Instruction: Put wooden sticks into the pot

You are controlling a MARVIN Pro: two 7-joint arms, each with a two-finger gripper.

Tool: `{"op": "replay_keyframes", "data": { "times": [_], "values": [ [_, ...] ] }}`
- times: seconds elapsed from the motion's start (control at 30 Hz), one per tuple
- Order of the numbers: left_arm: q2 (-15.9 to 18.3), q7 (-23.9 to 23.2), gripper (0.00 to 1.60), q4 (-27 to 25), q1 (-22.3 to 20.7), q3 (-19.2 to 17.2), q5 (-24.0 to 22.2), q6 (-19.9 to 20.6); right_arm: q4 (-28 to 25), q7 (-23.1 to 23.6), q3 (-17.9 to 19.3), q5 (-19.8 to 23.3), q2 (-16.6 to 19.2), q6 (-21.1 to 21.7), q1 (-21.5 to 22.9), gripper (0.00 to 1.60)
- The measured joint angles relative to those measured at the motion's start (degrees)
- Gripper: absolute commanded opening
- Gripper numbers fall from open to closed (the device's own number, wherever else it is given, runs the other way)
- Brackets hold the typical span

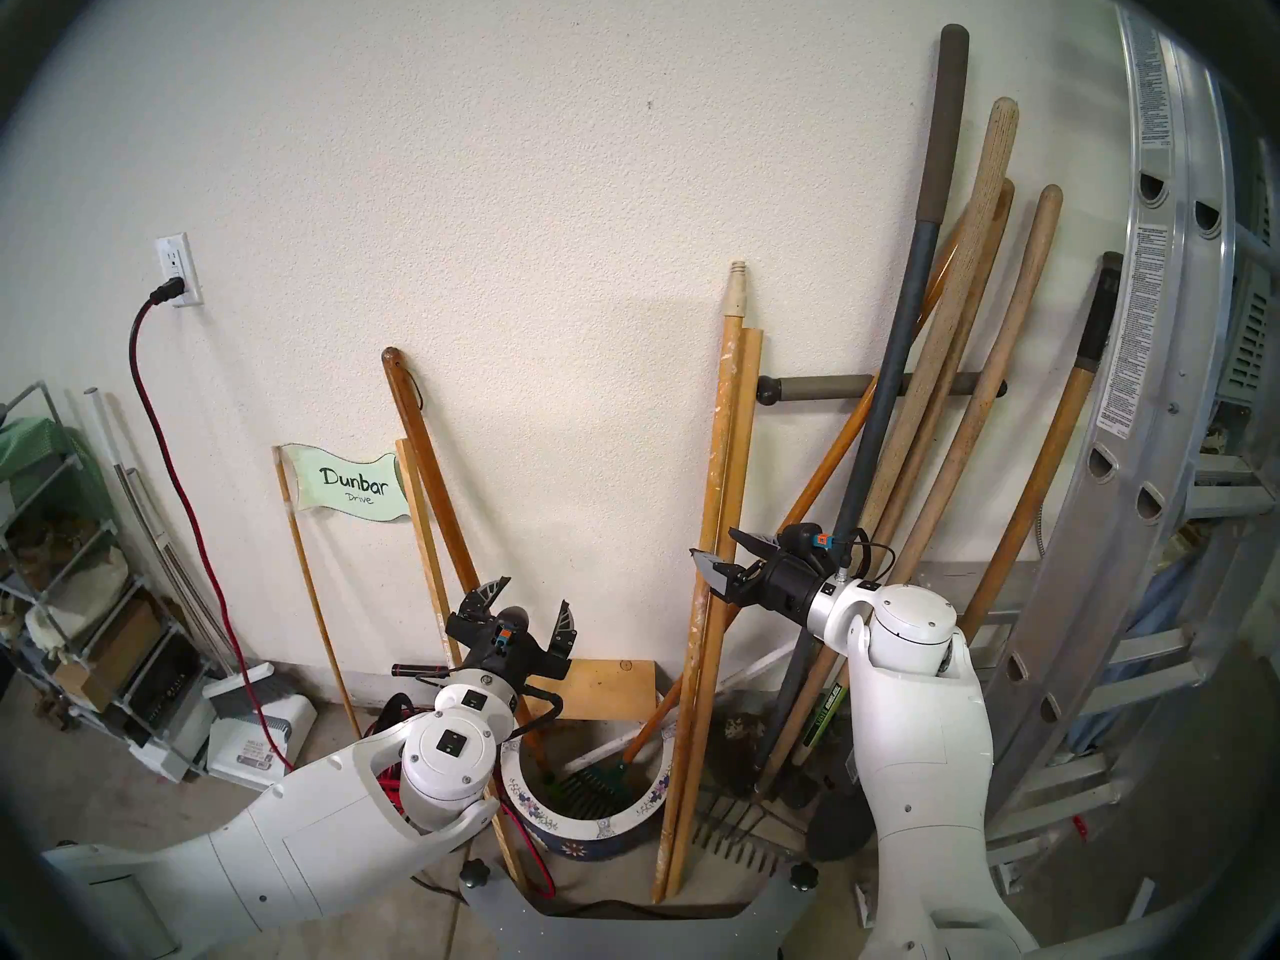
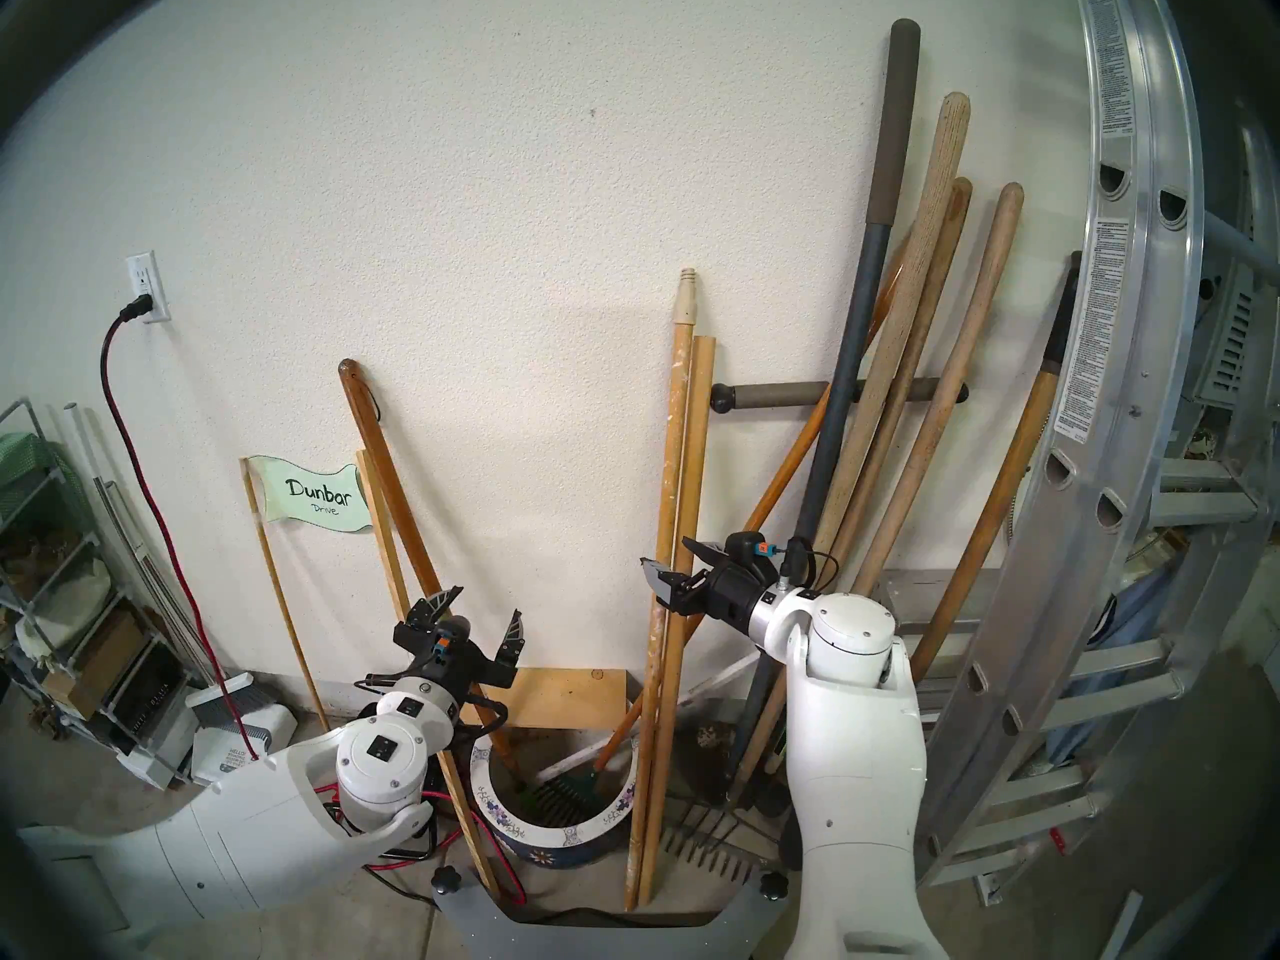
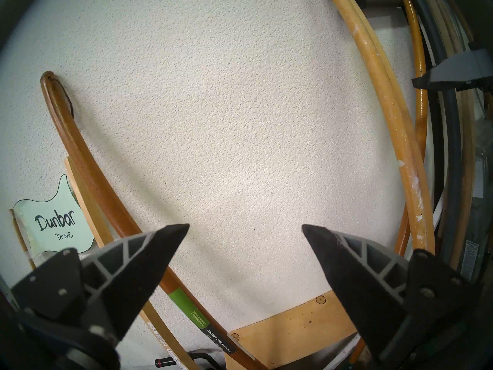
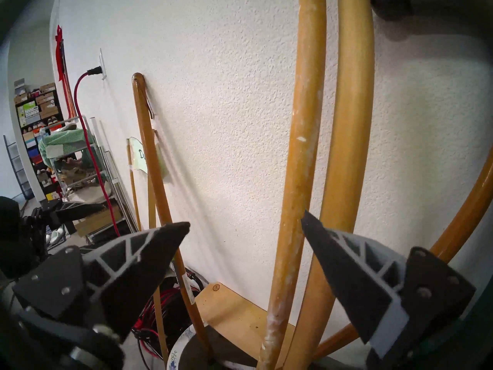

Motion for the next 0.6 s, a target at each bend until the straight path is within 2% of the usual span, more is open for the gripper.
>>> {"op": "replay_keyframes", "data": {
  "times": [0.6],
  "values": [
    [0.1, 0.1, 1.60, 0.0, -0.1, 0.2, -0.1, 0.0, 6.2, -2.1, -0.6, -0.8, -0.5, -1.7, 3.3, 1.60]
  ]
}}
